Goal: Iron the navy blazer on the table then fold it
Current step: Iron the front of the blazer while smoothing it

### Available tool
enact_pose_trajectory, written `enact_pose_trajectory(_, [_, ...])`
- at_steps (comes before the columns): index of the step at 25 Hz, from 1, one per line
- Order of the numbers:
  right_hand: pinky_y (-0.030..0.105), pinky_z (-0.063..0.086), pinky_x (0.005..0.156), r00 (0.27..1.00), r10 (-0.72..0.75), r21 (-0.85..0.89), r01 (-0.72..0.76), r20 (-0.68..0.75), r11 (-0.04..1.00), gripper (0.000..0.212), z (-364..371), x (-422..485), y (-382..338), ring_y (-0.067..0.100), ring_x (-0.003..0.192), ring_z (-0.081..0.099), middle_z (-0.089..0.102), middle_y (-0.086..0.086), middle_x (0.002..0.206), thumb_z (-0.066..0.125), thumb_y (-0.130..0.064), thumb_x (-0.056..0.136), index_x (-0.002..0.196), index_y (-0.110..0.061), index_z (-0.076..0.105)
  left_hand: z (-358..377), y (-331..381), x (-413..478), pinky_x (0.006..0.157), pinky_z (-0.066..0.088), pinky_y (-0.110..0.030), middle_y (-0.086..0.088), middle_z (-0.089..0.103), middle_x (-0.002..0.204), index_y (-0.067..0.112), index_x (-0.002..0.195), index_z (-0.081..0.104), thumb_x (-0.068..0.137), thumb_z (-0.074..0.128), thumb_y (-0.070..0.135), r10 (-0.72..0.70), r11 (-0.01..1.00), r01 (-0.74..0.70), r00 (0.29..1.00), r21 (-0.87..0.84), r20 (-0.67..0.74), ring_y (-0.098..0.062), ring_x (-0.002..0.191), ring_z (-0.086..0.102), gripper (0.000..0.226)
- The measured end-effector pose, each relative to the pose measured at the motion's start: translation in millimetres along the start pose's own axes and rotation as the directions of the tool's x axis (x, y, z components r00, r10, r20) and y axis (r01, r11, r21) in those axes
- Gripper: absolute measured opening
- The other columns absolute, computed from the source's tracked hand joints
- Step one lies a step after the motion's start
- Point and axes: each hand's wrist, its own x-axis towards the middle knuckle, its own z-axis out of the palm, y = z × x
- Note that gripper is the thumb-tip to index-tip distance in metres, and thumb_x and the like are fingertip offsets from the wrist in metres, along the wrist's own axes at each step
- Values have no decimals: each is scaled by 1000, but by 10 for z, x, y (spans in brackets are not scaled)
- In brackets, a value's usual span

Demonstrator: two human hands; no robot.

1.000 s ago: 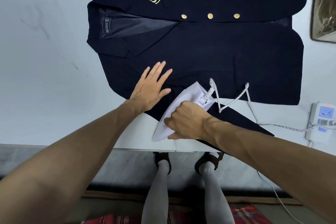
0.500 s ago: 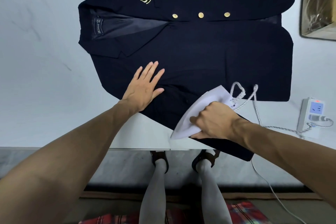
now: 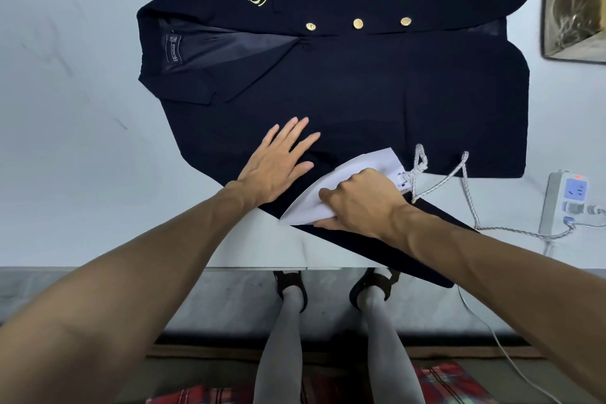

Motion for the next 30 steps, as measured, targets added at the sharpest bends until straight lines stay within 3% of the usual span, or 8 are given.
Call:
enact_pose_trajectory(3, [32,23,51,1000,13,4,-13,19,1000,57,90,-176,71,24,54,39,68,3,83,26,-65,97,106,-16,53,59,14,22,124,7,-42,-6,-1,167,28,158,3,103,13,51,-47,986,47,999,158,-3,-21,154,-1,60])
enact_pose_trajectory(8, [32,13,46,998,-28,57,25,51,998,62,375,-561,195,25,61,57,69,2,81,23,-67,95,112,-16,55,85,53,21,124,9,-43,-5,2,167,30,158,9,105,17,48,-64,989,66,998,133,-15,-22,154,3,57])
enact_pose_trajectory(14, [31,11,46,998,-67,39,67,-2,997,61,375,-555,219,25,68,61,69,4,85,22,-66,96,115,-17,52,-11,241,9,125,4,-40,-4,15,165,30,153,32,106,36,18,-33,979,18,997,-202,-68,-21,153,6,48])
enact_pose_trajectory(18, [31,12,47,991,-135,8,135,0,991,57,253,-303,72,26,59,44,68,4,85,22,-62,99,110,-14,52,7,337,51,124,3,-40,1,20,164,28,151,36,107,33,34,14,948,-28,999,-317,-48,-16,153,4,45])
enact_pose_trajectory(22, [31,15,46,994,-110,-22,109,-9,994,56,297,-360,108,25,59,43,68,2,83,24,-62,98,108,-15,53,34,314,54,124,7,-46,-1,23,163,28,151,36,102,40,48,138,976,-147,988,-158,-70,-23,153,10,53])
enact_pose_trajectory(25, [31,14,46,995,-100,-19,100,-14,995,55,421,-539,195,23,54,44,66,1,76,24,-62,98,106,-15,53,128,411,140,122,19,-45,-4,31,160,28,146,44,101,50,26,250,968,-250,959,17,-129,-25,149,24,45])
enact_pose_trajectory(27, [30,12,46,995,-101,9,101,13,995,54,536,-676,243,23,50,43,63,1,68,26,-61,98,103,-16,55,194,467,196,122,20,-43,-3,35,158,29,134,54,96,58,8,230,973,-230,963,19,-141,-24,148,27,43])
enact_pose_trajectory(30, [29,7,45,993,-78,14,77,87,997,53,700,-903,390,23,39,37,56,1,50,31,-61,93,91,-18,62,231,493,225,122,20,-41,-1,41,155,27,121,62,97,59,6,176,983,-182,971,-28,-161,-24,147,31,32])
